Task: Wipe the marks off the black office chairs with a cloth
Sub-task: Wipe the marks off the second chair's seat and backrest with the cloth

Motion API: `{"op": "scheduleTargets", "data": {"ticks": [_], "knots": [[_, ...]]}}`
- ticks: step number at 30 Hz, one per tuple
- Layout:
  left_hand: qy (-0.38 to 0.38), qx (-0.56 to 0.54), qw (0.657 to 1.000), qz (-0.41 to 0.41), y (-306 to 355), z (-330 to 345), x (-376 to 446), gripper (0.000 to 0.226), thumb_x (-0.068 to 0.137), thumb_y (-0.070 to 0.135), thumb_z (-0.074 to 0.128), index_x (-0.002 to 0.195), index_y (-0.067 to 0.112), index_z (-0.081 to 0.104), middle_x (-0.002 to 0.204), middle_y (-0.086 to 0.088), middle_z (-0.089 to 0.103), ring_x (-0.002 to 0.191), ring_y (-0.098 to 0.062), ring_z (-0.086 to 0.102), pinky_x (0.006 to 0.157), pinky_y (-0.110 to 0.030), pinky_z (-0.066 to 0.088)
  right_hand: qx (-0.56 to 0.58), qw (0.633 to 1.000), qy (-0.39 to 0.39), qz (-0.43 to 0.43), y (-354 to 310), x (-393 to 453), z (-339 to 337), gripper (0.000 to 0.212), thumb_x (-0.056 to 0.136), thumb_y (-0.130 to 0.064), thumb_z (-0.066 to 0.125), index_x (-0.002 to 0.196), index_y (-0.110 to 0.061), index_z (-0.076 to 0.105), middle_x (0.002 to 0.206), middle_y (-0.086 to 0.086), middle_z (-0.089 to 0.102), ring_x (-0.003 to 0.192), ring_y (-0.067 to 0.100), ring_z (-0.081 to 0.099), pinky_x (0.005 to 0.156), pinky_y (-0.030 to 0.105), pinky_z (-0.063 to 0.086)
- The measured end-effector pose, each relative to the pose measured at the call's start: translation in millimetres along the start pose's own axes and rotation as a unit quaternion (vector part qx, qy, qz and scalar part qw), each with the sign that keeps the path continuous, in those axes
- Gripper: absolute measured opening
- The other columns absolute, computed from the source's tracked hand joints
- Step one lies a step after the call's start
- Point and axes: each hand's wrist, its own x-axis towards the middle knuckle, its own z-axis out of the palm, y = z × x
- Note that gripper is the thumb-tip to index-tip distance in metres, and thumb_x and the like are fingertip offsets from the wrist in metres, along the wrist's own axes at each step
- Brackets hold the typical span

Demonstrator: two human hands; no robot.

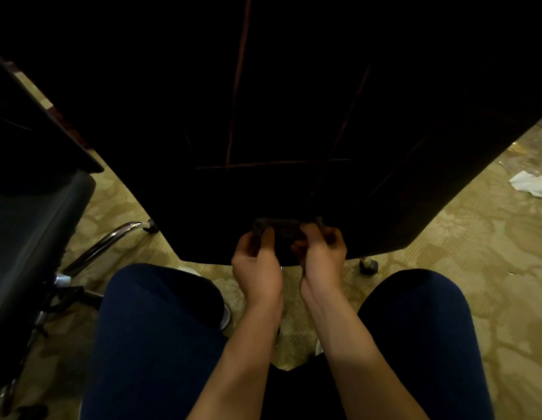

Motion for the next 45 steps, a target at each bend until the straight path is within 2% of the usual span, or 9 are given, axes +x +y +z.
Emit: {"op": "scheduleTargets", "data": {"ticks": [4,9,14,16,23,30,37,40,45], "knots": [[0.033,0.007,0.999,-0.025,-10.2,-5.3,3.4,0.008,0.095,0.016,0.064,0.095,0.024,0.068,0.09,0.005,0.071,0.078,-0.005,0.066,0.063,-0.015,0.048,-0.009,1.0,0.0,0.018,20.4,3.8,0.8,0.014,0.089,0.0,0.061,0.084,-0.01,0.052,0.079,0.005,0.058,0.068,0.015,0.057,0.058,0.024,0.047],[0.039,0.013,0.994,-0.103,-20.6,-15.1,15.3,0.006,0.095,0.012,0.061,0.095,0.018,0.064,0.099,-0.009,0.07,0.089,-0.024,0.067,0.076,-0.035,0.054,-0.077,0.997,-0.002,0.028,42.5,4.2,-4.7,0.014,0.089,-0.003,0.063,0.084,-0.01,0.052,0.082,0.006,0.059,0.075,0.019,0.061,0.068,0.031,0.051],[0.04,-0.004,0.978,-0.205,-25.9,-15.4,14.7,0.022,0.094,0.003,0.06,0.116,-0.002,0.063,0.083,-0.008,0.066,0.068,-0.019,0.06,0.048,-0.023,0.044,-0.035,0.993,0.054,0.097,46.9,5.6,-17.6,0.017,0.086,0.005,0.063,0.083,-0.01,0.055,0.081,0.01,0.061,0.069,0.019,0.059,0.058,0.028,0.049],[0.026,-0.029,0.983,-0.179,-17.1,-5.6,8.3,0.021,0.094,0.002,0.06,0.114,0.0,0.064,0.083,-0.009,0.066,0.066,-0.018,0.059,0.045,-0.021,0.044,0.011,0.994,0.072,0.08,29.9,3.5,-12.3,0.017,0.086,0.005,0.063,0.083,-0.01,0.055,0.079,0.008,0.062,0.066,0.017,0.059,0.054,0.024,0.048],[-0.045,-0.037,0.998,-0.015,6.1,13.7,-7.4,0.011,0.094,0.007,0.063,0.1,0.015,0.065,0.097,-0.007,0.071,0.091,-0.02,0.069,0.079,-0.032,0.054,0.002,0.999,0.039,-0.029,-15.8,3.2,-12.5,0.01,0.087,-0.004,0.066,0.089,-0.006,0.057,0.079,0.006,0.061,0.064,0.014,0.06,0.057,0.022,0.05],[0.066,-0.001,0.993,-0.097,-41.3,12.7,2.3,0.02,0.091,0.007,0.066,0.09,0.027,0.062,0.099,-0.008,0.072,0.097,-0.028,0.069,0.09,-0.043,0.057,-0.055,0.994,0.058,0.072,31.3,16.8,-31.3,0.014,0.085,-0.003,0.066,0.082,-0.008,0.053,0.082,0.011,0.064,0.071,0.02,0.063,0.068,0.036,0.054],[0.043,-0.016,0.981,-0.19,-58.2,7.3,10.4,0.011,0.088,0.0,0.062,0.091,0.01,0.064,0.106,-0.024,0.07,0.094,-0.038,0.069,0.075,-0.045,0.06,-0.099,0.991,0.028,0.08,23.7,25.3,-44.9,0.016,0.085,0.0,0.065,0.079,-0.009,0.053,0.077,0.011,0.063,0.062,0.018,0.06,0.053,0.024,0.051],[0.019,-0.037,0.991,-0.129,-40.5,15.3,1.3,0.008,0.091,0.005,0.064,0.099,0.007,0.064,0.101,-0.02,0.069,0.091,-0.034,0.067,0.061,-0.033,0.053,-0.07,0.997,0.02,0.019,1.5,16.5,-40.7,0.012,0.085,0.0,0.066,0.082,-0.009,0.057,0.076,0.008,0.063,0.065,0.017,0.063,0.056,0.024,0.052],[-0.053,-0.015,0.998,-0.019,-16.7,26.6,-12.8,0.018,0.092,0.013,0.068,0.109,0.007,0.064,0.103,-0.011,0.073,0.095,-0.025,0.072,0.08,-0.041,0.06,-0.067,0.997,0.007,-0.041,-25.1,27.3,-46.1,0.011,0.084,-0.01,0.069,0.086,-0.004,0.06,0.077,0.01,0.063,0.065,0.02,0.063,0.06,0.03,0.052]]}}
